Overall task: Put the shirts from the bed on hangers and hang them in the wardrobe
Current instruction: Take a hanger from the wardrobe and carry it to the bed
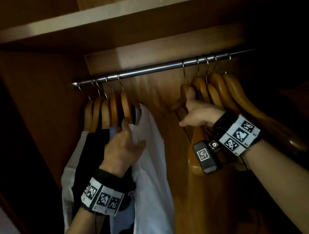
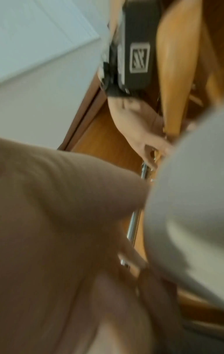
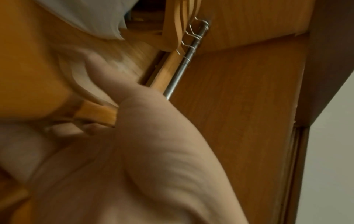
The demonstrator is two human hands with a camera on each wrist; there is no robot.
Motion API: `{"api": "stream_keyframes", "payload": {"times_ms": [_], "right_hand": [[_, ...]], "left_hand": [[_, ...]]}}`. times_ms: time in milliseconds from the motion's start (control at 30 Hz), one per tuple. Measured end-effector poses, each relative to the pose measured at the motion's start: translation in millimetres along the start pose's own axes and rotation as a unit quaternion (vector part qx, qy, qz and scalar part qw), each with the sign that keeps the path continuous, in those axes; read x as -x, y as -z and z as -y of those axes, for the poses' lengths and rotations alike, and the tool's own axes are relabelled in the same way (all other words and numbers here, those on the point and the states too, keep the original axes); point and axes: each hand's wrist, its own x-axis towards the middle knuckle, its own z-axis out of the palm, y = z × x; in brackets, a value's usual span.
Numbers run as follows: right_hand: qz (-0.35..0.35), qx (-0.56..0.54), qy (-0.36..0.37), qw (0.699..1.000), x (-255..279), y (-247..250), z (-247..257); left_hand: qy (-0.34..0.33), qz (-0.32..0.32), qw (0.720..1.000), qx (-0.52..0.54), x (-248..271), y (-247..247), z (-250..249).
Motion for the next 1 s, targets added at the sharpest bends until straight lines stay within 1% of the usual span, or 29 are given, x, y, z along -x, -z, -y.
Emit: {"api": "stream_keyframes", "payload": {"times_ms": [33,100,133,200,267,333,400,467,567,667,733,833,900,1000], "right_hand": [[-0.004,0.000,-0.002,1.000,-1,-1,-3],[-0.029,-0.015,0.001,0.999,-1,-5,-6],[-0.032,-0.035,0.006,0.999,0,-8,-6],[-0.027,-0.107,0.025,0.994,5,-12,-4],[-0.032,-0.169,0.057,0.984,9,-18,-4],[-0.049,-0.181,0.097,0.978,13,-23,-3],[-0.070,-0.189,0.139,0.970,24,-24,1],[-0.103,-0.209,0.178,0.956,36,-24,1],[-0.126,-0.255,0.222,0.933,56,-22,-9],[-0.106,-0.303,0.226,0.920,74,-22,-29],[-0.084,-0.319,0.235,0.914,86,-26,-44],[-0.069,-0.315,0.261,0.910,112,-37,-75],[-0.090,-0.293,0.264,0.915,135,-42,-95],[-0.154,-0.245,0.274,0.917,174,-43,-120]], "left_hand": [[-0.006,0.002,1.000,-0.022,3,-5,1],[-0.012,-0.024,0.999,-0.040,7,-10,3],[-0.012,-0.039,0.998,-0.041,8,-12,5],[-0.009,-0.053,0.997,-0.051,10,-12,6],[-0.004,-0.053,0.997,-0.061,13,-12,5],[-0.005,-0.049,0.997,-0.051,18,-11,3],[-0.013,-0.036,0.999,-0.019,25,-7,-1],[-0.022,-0.051,0.998,0.009,35,0,-6],[-0.072,-0.112,0.990,0.056,52,10,-17],[-0.124,-0.158,0.975,0.098,63,17,-29],[-0.147,-0.171,0.968,0.106,70,18,-42],[-0.186,-0.169,0.961,0.116,79,13,-63],[-0.216,-0.178,0.953,0.118,85,8,-74],[-0.254,-0.200,0.937,0.133,97,-3,-88]]}}
